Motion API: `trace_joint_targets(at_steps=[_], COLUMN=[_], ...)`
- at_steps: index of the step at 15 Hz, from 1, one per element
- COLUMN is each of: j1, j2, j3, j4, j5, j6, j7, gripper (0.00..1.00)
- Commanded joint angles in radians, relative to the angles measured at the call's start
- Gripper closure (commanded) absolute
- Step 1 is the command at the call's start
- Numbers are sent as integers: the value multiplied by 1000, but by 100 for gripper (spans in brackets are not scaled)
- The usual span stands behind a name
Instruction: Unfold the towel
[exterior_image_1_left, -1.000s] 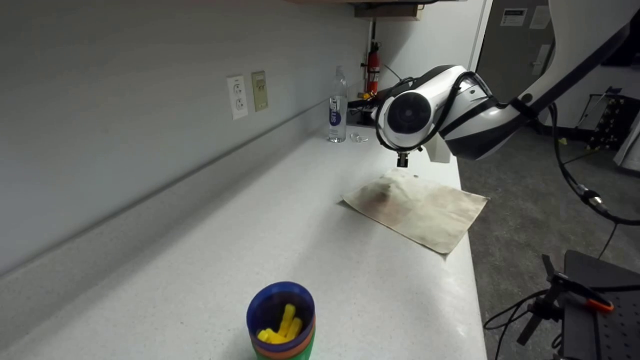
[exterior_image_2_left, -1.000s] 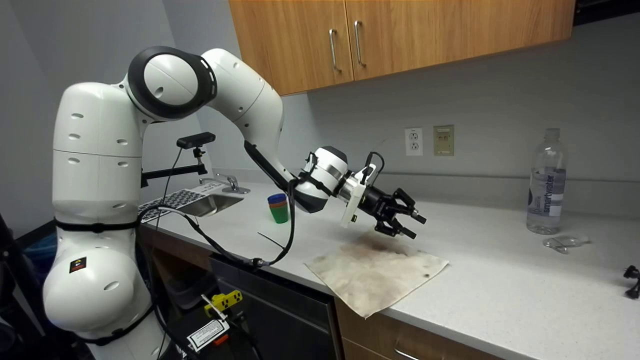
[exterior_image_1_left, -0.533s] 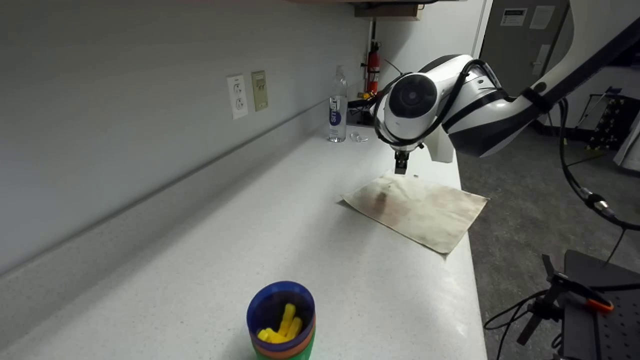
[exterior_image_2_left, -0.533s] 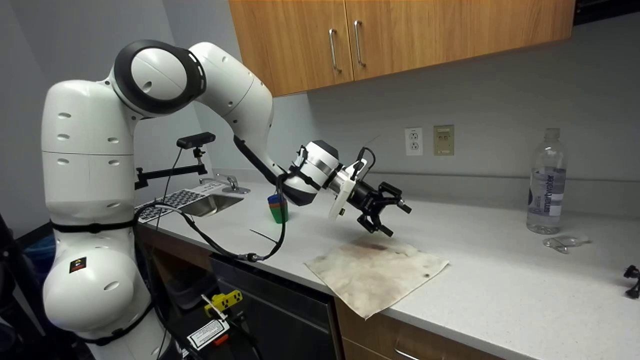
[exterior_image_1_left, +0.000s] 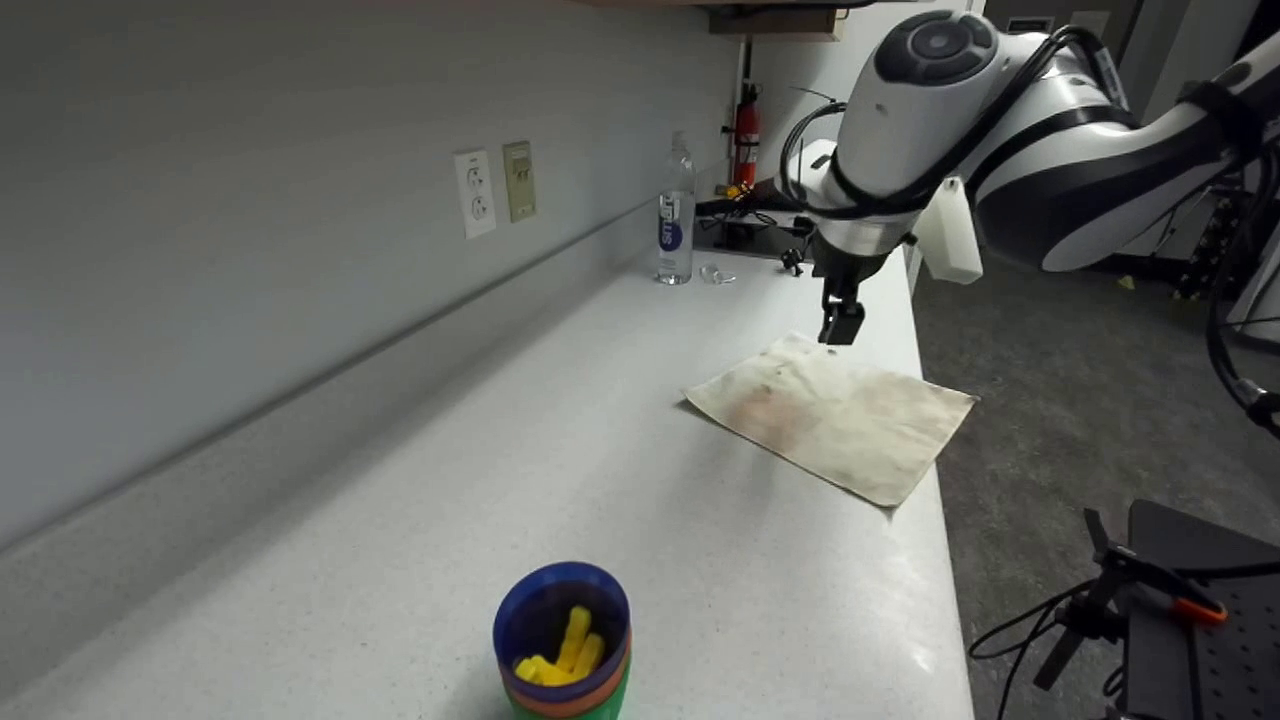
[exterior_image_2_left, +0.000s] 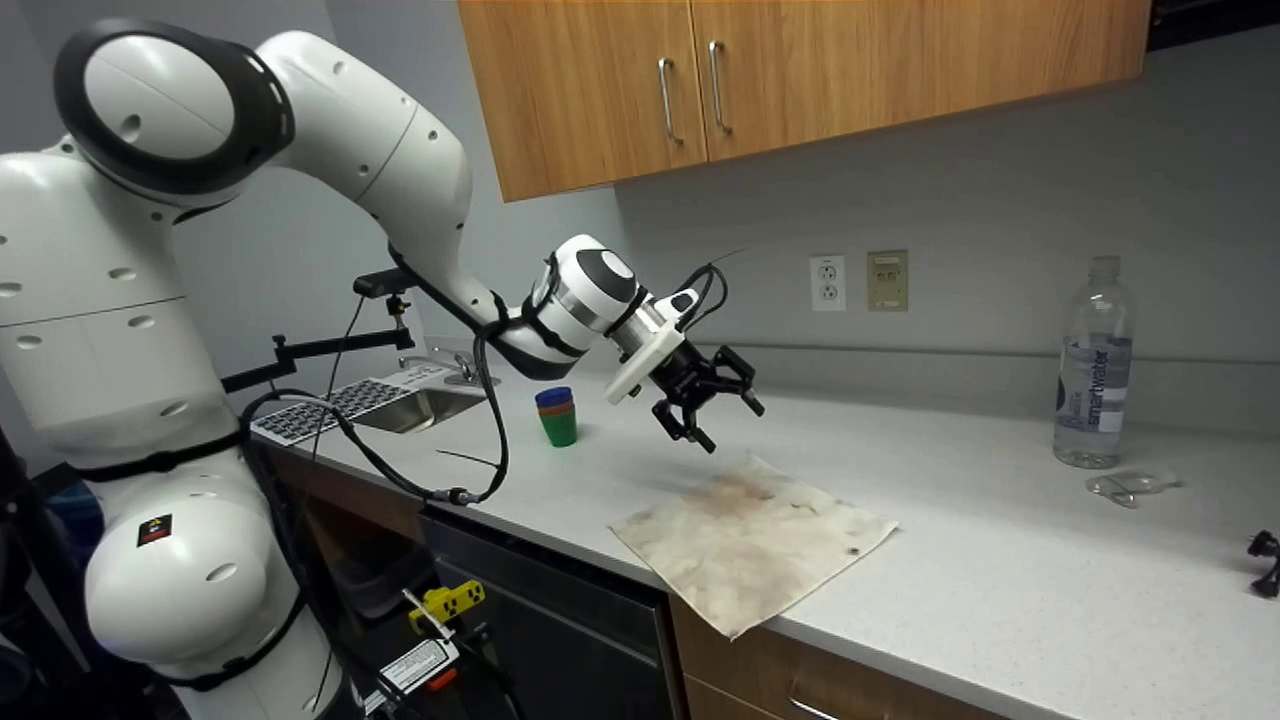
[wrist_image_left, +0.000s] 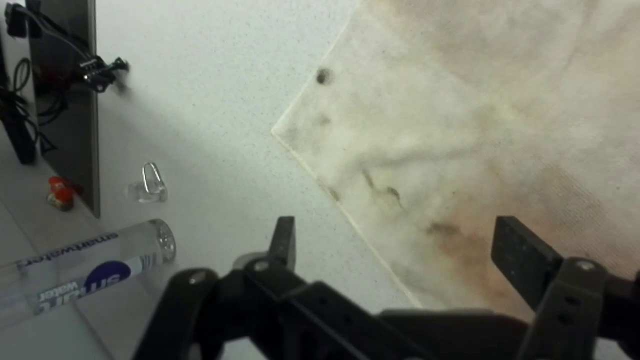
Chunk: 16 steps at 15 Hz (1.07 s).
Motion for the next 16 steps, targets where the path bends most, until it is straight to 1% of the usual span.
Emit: trace_joint_targets(at_steps=[1, 4, 7, 10, 12, 13, 14, 16], j1=[-12, -1, 26, 54, 72, 30, 38, 43], j2=[-170, -244, -310, -367, -402, -332, -348, -367], j3=[-15, -39, -54, -67, -76, -38, -43, -46], j4=[-133, -196, -240, -266, -274, -230, -236, -246], j5=[81, 221, 400, 567, 660, 589, 618, 633], j6=[121, 204, 231, 229, 218, 212, 211, 211], j7=[-153, -310, -473, -605, -653, -589, -609, -616], gripper=[0, 0, 0, 0, 0, 0, 0, 0])
